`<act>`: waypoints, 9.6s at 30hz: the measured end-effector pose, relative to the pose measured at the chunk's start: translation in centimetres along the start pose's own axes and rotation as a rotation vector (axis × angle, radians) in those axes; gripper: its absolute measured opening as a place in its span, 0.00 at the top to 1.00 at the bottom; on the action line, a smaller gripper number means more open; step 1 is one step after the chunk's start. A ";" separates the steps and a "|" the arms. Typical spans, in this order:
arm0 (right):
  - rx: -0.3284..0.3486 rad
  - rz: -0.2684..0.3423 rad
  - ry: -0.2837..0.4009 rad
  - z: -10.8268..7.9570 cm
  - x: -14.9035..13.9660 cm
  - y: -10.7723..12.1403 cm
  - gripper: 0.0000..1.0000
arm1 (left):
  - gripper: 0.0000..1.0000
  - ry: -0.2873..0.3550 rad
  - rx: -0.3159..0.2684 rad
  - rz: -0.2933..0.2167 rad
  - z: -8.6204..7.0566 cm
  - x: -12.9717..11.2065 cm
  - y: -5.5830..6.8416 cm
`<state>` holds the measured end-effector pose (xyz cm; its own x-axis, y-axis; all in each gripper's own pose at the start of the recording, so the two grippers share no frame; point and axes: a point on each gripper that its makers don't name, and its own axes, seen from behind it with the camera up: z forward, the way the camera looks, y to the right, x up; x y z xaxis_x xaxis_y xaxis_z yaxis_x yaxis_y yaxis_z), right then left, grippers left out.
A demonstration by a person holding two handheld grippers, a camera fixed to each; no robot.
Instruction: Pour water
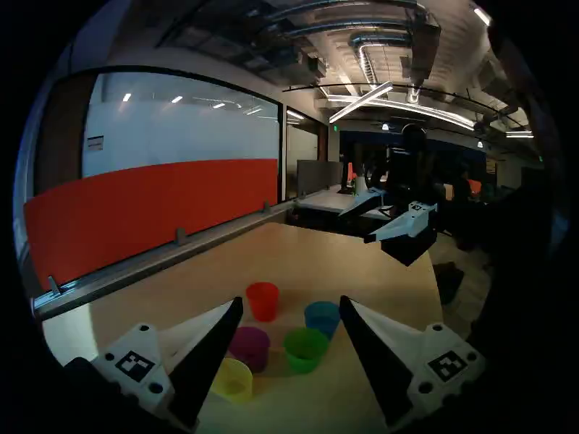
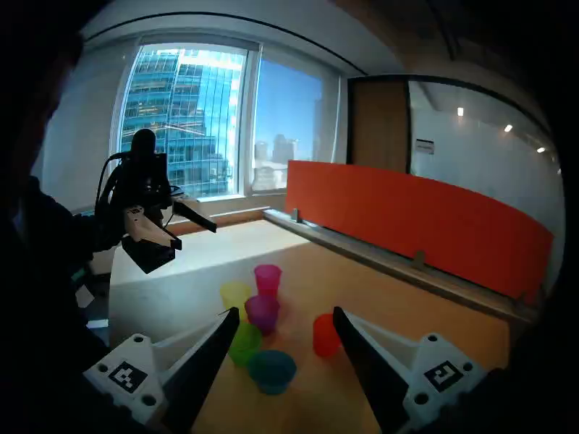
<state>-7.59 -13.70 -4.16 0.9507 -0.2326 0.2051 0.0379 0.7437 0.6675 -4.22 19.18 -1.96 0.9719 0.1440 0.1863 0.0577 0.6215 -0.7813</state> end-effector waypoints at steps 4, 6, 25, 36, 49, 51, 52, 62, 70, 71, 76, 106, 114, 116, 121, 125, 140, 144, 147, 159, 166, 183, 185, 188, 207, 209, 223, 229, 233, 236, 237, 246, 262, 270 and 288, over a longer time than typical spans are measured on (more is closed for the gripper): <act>0.008 -0.017 -0.025 0.6 -1.2 -0.2 0.00 | 0.01 -0.045 -0.014 0.005 0.8 -1.9 0.4; 0.015 -0.025 -0.034 0.9 -1.7 -0.3 0.00 | 0.01 -0.067 -0.022 0.011 1.3 -2.9 0.7; 0.077 -0.014 -0.113 3.1 -7.4 -0.6 0.00 | 0.01 -0.218 -0.104 0.038 4.1 -9.1 3.0; 0.093 -0.007 -0.167 3.9 -10.6 -0.8 0.00 | 0.01 -0.281 -0.120 0.049 5.1 -11.9 3.5; 0.113 -0.057 -0.233 4.8 -13.8 -1.3 0.00 | 0.01 -0.343 -0.127 0.061 6.5 -14.9 3.9; 0.118 -0.060 -0.241 5.0 -14.2 -1.4 0.00 | 0.01 -0.349 -0.125 0.061 6.7 -15.2 3.8; 0.121 -0.061 -0.244 5.0 -14.5 -1.4 0.00 | 0.01 -0.353 -0.125 0.060 6.8 -15.3 3.8; 0.133 -0.072 -0.273 6.1 -16.3 -1.3 0.00 | 0.01 -0.371 -0.124 0.063 8.0 -16.4 3.8; 0.145 -0.071 -0.284 7.2 -17.4 -1.1 0.00 | 0.01 -0.377 -0.123 0.065 9.2 -17.0 3.8; 0.147 -0.072 -0.286 7.3 -17.5 -1.1 0.00 | 0.01 -0.377 -0.123 0.065 9.3 -17.0 3.8; 0.152 -0.069 -0.289 8.0 -17.9 -1.0 0.00 | 0.01 -0.377 -0.123 0.066 9.9 -17.2 3.6; 0.181 -0.048 -0.279 9.5 -18.1 -1.4 0.00 | 0.01 -0.331 -0.136 0.041 12.2 -16.6 4.4; 0.179 -0.035 -0.271 9.6 -17.9 -1.5 0.10 | 0.12 -0.329 -0.135 0.042 12.1 -16.7 4.6; 0.179 -0.034 -0.268 9.6 -17.8 -1.6 0.10 | 0.12 -0.328 -0.139 0.043 12.1 -16.7 4.7; 0.179 -0.031 -0.267 9.5 -17.8 -1.7 0.10 | 0.13 -0.322 -0.131 0.045 12.1 -16.7 4.6; 0.180 -0.030 -0.268 9.3 -17.8 -1.8 0.10 | 0.13 -0.308 -0.131 0.038 12.0 -16.3 4.7; 0.122 -0.024 -0.200 7.8 -13.9 -1.7 0.10 | 0.13 -0.217 -0.085 0.013 9.8 -12.3 4.2; 0.098 -0.031 -0.165 7.2 -11.9 -1.7 0.10 | 0.13 -0.179 -0.052 0.020 8.6 -10.5 3.8; 0.082 -0.035 -0.135 6.7 -10.4 -1.9 0.10 | 0.13 -0.149 -0.027 0.030 7.6 -9.2 3.6; 0.038 -0.038 -0.041 5.5 -5.1 -3.1 0.10 | 0.12 -0.043 0.049 0.058 3.7 -4.5 2.8; 0.032 -0.023 0.008 5.5 -3.0 -4.2 0.10 | 0.11 -0.002 0.072 0.062 2.3 -3.0 2.7; -0.005 -0.010 0.145 5.8 1.2 -6.3 0.10 | 0.12 0.071 0.101 0.041 0.3 -0.8 2.8; -0.006 -0.007 0.161 5.9 1.7 -6.4 0.10 | 0.12 0.077 0.107 0.041 0.2 -0.7 2.7; -0.010 0.002 0.182 6.0 2.4 -6.4 0.10 | 0.11 0.086 0.111 0.041 0.0 -0.4 2.7; -0.019 -0.029 0.197 7.0 4.4 -5.7 0.10 | 0.12 0.095 0.118 0.031 0.8 -0.4 2.1; -0.024 -0.040 0.198 7.1 4.9 -5.6 0.10 | 0.12 0.099 0.127 0.038 0.9 -0.4 1.9; -0.027 -0.144 0.193 7.6 7.8 -6.0 0.10 | 0.12 0.173 0.113 0.024 1.9 1.2 2.4; -0.031 -0.211 0.190 7.6 9.0 -6.2 0.10 | 0.11 0.193 0.106 0.028 2.2 1.8 2.8; -0.035 -0.262 0.183 7.7 9.6 -6.4 0.10 | 0.12 0.203 0.104 0.026 2.5 2.0 3.0; -0.037 -0.299 0.180 7.8 10.0 -6.7 0.10 | 0.12 0.204 0.097 0.024 2.7 2.1 3.2; -0.038 -0.311 0.178 7.9 10.1 -6.8 0.10 | 0.12 0.204 0.094 0.023 2.7 2.1 3.3; -0.052 -0.403 0.174 8.3 11.2 -7.1 0.10 | 0.12 0.202 0.083 0.029 3.2 2.2 3.7; -0.103 -0.551 0.177 8.8 13.1 -6.9 0.10 | 0.12 0.199 0.065 0.024 3.9 1.9 3.8; -0.122 -0.623 0.180 9.0 14.2 -6.9 0.10 | 0.12 0.202 0.055 0.028 4.1 2.1 4.3; -0.167 -0.828 0.177 9.2 16.0 -6.6 0.10 | 0.12 0.205 0.042 0.038 4.3 3.0 5.1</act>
<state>4.54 -28.08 1.28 0.6308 -0.6495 -0.4245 0.7711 0.4635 0.4366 -1.96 26.12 -2.82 0.9995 0.0109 0.0285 0.0146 0.6508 -0.7591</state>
